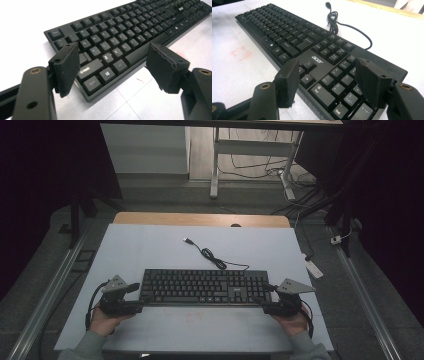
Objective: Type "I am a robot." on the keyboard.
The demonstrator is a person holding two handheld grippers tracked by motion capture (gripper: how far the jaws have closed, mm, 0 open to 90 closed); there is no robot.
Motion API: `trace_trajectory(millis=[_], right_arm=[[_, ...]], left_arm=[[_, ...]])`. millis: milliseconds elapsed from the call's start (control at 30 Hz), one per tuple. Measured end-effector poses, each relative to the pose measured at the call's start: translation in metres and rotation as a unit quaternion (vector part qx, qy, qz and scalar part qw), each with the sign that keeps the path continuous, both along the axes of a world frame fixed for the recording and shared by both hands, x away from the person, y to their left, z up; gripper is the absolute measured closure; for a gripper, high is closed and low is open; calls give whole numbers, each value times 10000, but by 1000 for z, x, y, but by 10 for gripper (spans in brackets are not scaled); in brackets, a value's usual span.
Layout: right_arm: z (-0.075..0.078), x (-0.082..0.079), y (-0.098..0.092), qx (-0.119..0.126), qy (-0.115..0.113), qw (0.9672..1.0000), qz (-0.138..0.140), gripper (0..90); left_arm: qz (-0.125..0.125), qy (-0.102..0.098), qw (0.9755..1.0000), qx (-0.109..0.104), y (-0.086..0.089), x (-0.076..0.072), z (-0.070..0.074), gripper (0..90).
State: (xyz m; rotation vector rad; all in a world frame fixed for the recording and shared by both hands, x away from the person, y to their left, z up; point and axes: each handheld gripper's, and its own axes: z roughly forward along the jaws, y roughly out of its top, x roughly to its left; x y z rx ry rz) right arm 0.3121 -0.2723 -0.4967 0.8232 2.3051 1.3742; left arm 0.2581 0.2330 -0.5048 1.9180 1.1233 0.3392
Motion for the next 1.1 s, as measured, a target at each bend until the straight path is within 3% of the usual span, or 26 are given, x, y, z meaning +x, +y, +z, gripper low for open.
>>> trace_trajectory(millis=[700,1100], right_arm=[[1,1,14,-81,16,10000,-10,378],[4,-1,34,-75,22,9999,150,381]], left_arm=[[-87,-65,9998,136,-3,2,-2,275],[-7,-83,9999,66,0,2,0,287]])
